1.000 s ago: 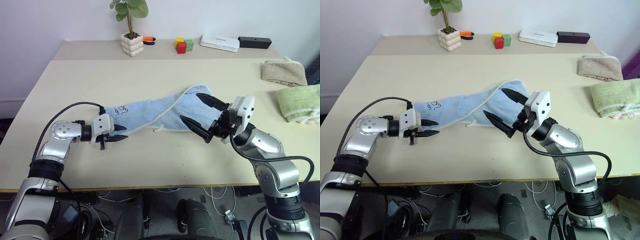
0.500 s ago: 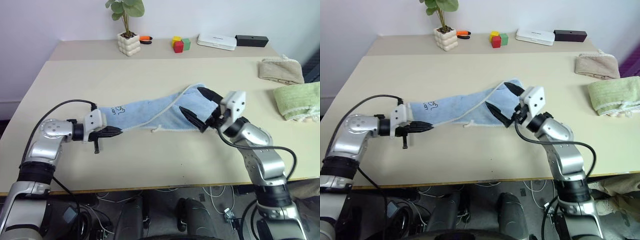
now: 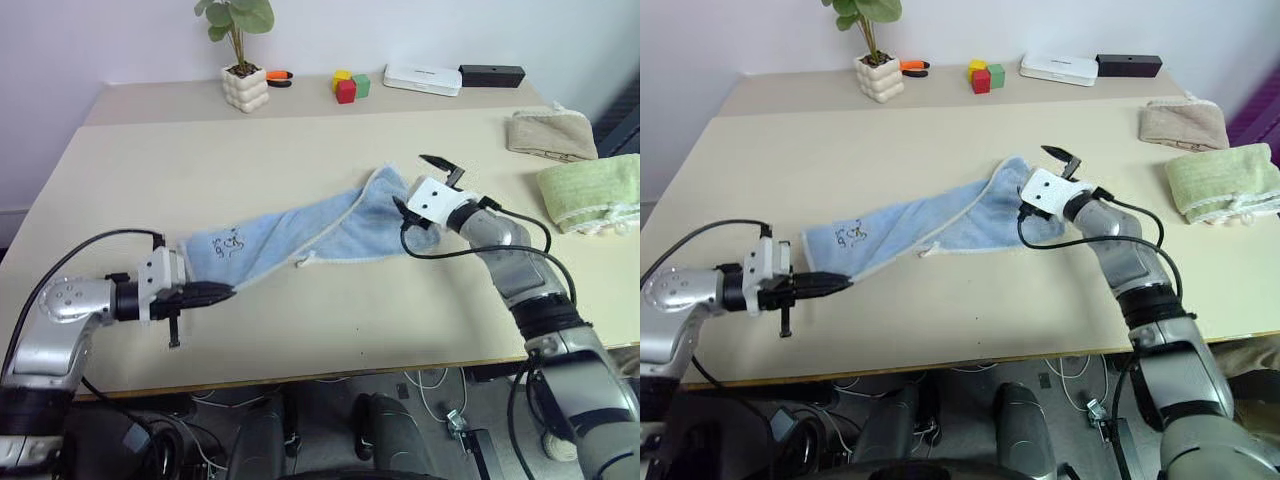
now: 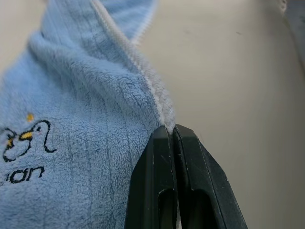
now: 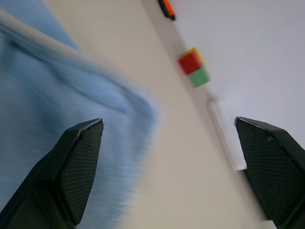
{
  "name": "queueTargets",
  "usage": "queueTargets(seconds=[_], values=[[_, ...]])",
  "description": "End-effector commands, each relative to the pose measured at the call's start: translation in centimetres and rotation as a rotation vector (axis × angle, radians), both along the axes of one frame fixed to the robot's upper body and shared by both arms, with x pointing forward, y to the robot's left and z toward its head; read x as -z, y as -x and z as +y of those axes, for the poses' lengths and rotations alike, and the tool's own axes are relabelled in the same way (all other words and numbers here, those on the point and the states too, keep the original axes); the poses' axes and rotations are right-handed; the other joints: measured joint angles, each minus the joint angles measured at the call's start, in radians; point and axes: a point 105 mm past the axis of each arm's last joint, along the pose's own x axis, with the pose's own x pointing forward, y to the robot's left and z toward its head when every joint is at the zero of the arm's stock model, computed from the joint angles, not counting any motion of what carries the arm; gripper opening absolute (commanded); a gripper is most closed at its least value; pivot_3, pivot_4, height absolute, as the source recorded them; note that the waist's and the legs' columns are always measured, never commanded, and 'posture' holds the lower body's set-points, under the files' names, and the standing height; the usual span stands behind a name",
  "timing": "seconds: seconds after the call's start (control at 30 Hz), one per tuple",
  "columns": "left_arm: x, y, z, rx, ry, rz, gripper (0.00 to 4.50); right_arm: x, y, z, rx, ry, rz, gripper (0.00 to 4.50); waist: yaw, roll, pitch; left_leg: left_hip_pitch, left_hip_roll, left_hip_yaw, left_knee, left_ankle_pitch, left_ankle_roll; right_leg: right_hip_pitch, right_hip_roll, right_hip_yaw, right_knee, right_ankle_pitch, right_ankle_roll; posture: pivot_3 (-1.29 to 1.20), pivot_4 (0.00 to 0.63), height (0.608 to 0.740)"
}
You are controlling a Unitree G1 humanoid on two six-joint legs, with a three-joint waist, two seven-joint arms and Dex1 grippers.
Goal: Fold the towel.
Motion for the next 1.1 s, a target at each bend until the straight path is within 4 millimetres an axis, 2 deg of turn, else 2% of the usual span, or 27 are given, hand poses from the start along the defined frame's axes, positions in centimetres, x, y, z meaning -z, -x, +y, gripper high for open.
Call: queueTargets(seconds=[0.03, 0.27, 0.33, 0.47, 0.73, 0.77, 0.8, 0.93, 1.0, 1.07, 1.1], values=[[-1.4, 1.4, -0.6, 0.032, 0.019, -0.063, 0.03, -0.7, -0.4, 0.9, -0.050, 0.114, -0.073, 4.50, -0.005, 0.000, 0.000, 0.000, 0.000, 0.000, -0.001, 0.000, -0.001, -0.001, 0.000, 0.000, 0.000, 0.000, 0.000, 0.00, 0.150, 0.740], [-0.4, 4.8, -0.7, 0.025, 0.036, -0.006, 0.03, 0.0, -1.4, 2.5, -0.116, 0.279, -0.116, 4.50, -0.016, 0.000, 0.000, 0.001, 0.000, 0.002, -0.004, 0.001, -0.002, -0.002, 0.000, 0.001, 0.000, 0.000, 0.000, 0.00, 0.150, 0.740], [-0.2, 5.2, -0.8, 0.022, 0.037, 0.001, 0.03, 0.0, -1.6, 2.9, -0.129, 0.301, -0.129, 4.50, -0.017, 0.000, 0.000, 0.001, 0.001, 0.002, -0.004, 0.001, -0.002, -0.003, 0.000, 0.001, 0.000, 0.000, 0.000, 0.00, 0.150, 0.740], [0.4, 6.8, -0.6, 0.013, 0.043, 0.061, 0.03, -0.8, -1.7, 5.3, -0.204, 0.322, -0.178, 4.50, -0.017, 0.000, 0.000, 0.001, 0.001, 0.003, -0.004, 0.002, -0.003, -0.003, 0.001, 0.002, 0.000, 0.000, -0.001, 0.00, 0.150, 0.740], [0.6, 7.8, -1.2, 0.005, 0.050, 0.087, 0.03, -0.8, -2.0, 7.7, -0.277, 0.441, -0.229, 4.50, -0.014, 0.001, 0.000, 0.001, 0.001, 0.003, -0.004, 0.002, -0.003, -0.003, 0.001, 0.002, 0.001, -0.002, -0.003, 0.00, 0.150, 0.740], [0.7, 7.7, -1.3, 0.002, 0.050, 0.086, 0.03, -0.7, -2.3, 7.7, -0.266, 0.425, -0.185, 4.50, -0.014, 0.001, 0.000, 0.001, 0.001, 0.003, -0.004, 0.002, -0.003, -0.003, 0.001, 0.002, 0.001, -0.002, -0.003, 0.00, 0.150, 0.740], [0.8, 7.7, -1.3, 0.000, 0.051, 0.086, 0.03, -0.7, -2.5, 7.6, -0.256, 0.406, -0.151, 4.50, -0.015, 0.001, 0.000, 0.001, 0.001, 0.003, -0.004, 0.002, -0.003, -0.003, 0.001, 0.002, 0.001, -0.002, -0.003, 0.00, 0.150, 0.740], [0.9, 7.4, -1.6, -0.001, 0.051, 0.075, 0.03, -2.1, -4.3, 6.1, -0.101, 0.123, 0.003, 4.50, -0.014, 0.001, 0.000, 0.001, 0.001, 0.003, -0.004, 0.002, -0.004, -0.003, 0.002, 0.002, 0.001, 0.000, -0.001, 0.00, 0.150, 0.740], [1.0, 7.4, -1.7, 0.002, 0.054, 0.078, 0.03, -3.4, -5.0, 5.2, -0.028, -0.059, 0.053, 4.50, -0.013, 0.001, 0.000, 0.001, 0.001, 0.003, -0.004, 0.002, -0.003, -0.002, 0.002, 0.002, 0.001, 0.000, -0.001, 0.00, 0.150, 0.740], [1.1, 7.5, -1.8, 0.004, 0.056, 0.082, 0.03, -4.5, -5.4, 5.2, -0.021, -0.368, 0.177, 4.50, -0.013, 0.001, 0.000, 0.001, 0.001, 0.003, -0.004, 0.002, -0.003, -0.002, 0.002, 0.002, 0.001, 0.000, -0.001, 0.00, 0.150, 0.740], [1.1, 7.5, -1.8, 0.005, 0.057, 0.082, 0.03, -4.8, -5.5, 5.3, -0.034, -0.464, 0.220, 4.50, -0.014, 0.001, 0.000, 0.001, 0.001, 0.003, -0.004, 0.002, -0.003, -0.002, 0.002, 0.002, 0.001, 0.000, -0.001, 0.00, 0.150, 0.740]])
